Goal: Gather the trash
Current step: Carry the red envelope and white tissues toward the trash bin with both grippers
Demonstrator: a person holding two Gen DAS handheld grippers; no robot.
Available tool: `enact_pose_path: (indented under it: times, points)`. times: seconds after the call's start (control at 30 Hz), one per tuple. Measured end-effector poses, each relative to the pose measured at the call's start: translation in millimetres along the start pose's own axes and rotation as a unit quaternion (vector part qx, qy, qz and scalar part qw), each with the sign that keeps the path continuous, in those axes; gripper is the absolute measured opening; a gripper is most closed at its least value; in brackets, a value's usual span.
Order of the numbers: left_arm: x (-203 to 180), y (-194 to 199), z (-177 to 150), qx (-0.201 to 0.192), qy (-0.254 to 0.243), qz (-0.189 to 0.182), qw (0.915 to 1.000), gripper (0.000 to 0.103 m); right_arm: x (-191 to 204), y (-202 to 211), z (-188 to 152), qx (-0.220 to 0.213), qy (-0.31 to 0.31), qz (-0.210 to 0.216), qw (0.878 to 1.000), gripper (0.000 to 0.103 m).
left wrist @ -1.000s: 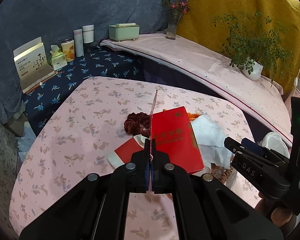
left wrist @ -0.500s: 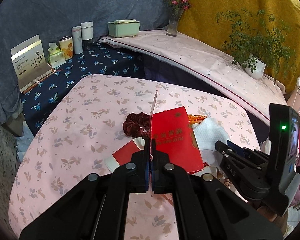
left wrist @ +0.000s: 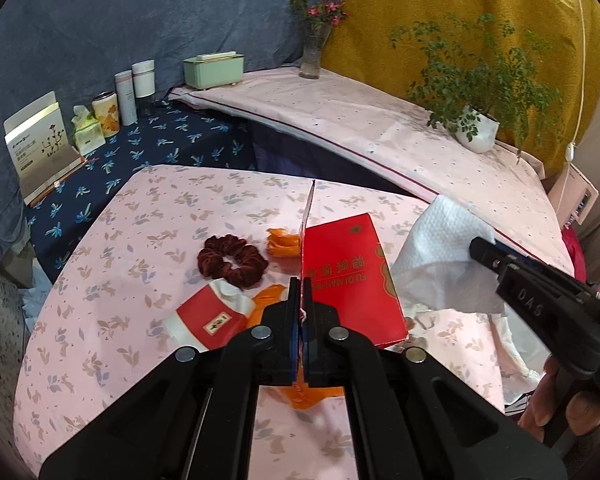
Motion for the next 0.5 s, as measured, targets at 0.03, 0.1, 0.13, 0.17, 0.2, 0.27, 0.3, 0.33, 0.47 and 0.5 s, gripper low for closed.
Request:
enact_pose_path:
  times: [0.03, 0.1, 0.13, 0.17, 0.2, 0.27, 0.3, 0.33, 0.47, 0.5]
  points:
    - [-5.3, 1.1, 0.2, 0.0, -0.003, -0.003, 1.0, 0.0, -6.4, 5.5, 2.3, -0.005, -0.003, -0.003, 1.0, 0.013]
    - [-19.7, 3.5, 0.7, 0.0, -0.011, -0.011, 0.9999, 0.0, -22.3, 16.1, 5.2, -0.013, -0.01, -0.012, 1.0, 0.013]
    - [-26.5, 4.4, 0.9, 0.0, -0.015, -0.014, 0.9998, 0.0, -31.1, 20.9, 5.6, -0.017, -0.015, -0.016, 1.0, 0.013]
    - [-36.2, 5.4, 1.1, 0.0, -0.02, -0.019, 0.9996, 0.0, -38.6, 24.8, 6.0, -0.02, -0.019, -0.02, 0.999, 0.013]
    - [-44.3, 6.1, 1.1, 0.0, -0.024, -0.023, 0.9994, 0.0, -47.7, 29.1, 6.2, -0.023, -0.023, -0.025, 0.999, 0.013]
    - [-61.0, 5.8, 0.6, 0.003, -0.033, -0.034, 0.9989, 0.0, -66.3, 36.9, 5.8, -0.028, -0.033, -0.035, 0.998, 0.013]
    - [-69.4, 5.4, 0.0, 0.005, -0.037, -0.039, 0.9985, 0.0, -75.6, 39.8, 4.6, -0.03, -0.038, -0.04, 0.998, 0.013]
    - [-78.2, 4.9, -0.7, 0.006, -0.041, -0.044, 0.9982, 0.0, -85.6, 42.9, 3.7, -0.031, -0.044, -0.046, 0.998, 0.013]
    - [-120.2, 3.3, -3.3, 0.008, -0.066, -0.061, 0.9959, 0.0, -123.9, 52.0, -3.1, -0.033, -0.064, -0.066, 0.995, 0.013]
    - [-131.1, 2.8, -4.4, 0.008, -0.073, -0.066, 0.9952, 0.0, -133.2, 53.5, -5.3, -0.032, -0.069, -0.071, 0.995, 0.013]
Point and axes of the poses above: each gripper's, at about its wrist camera, not at the fingertips, and y roughly against the way its jaws point, x to its left, z to its top, the point moved 7 cm from there along -y, roughly the way its jaws point, and after that the axes turned 2 degrees about y, right-handed, at the moved point
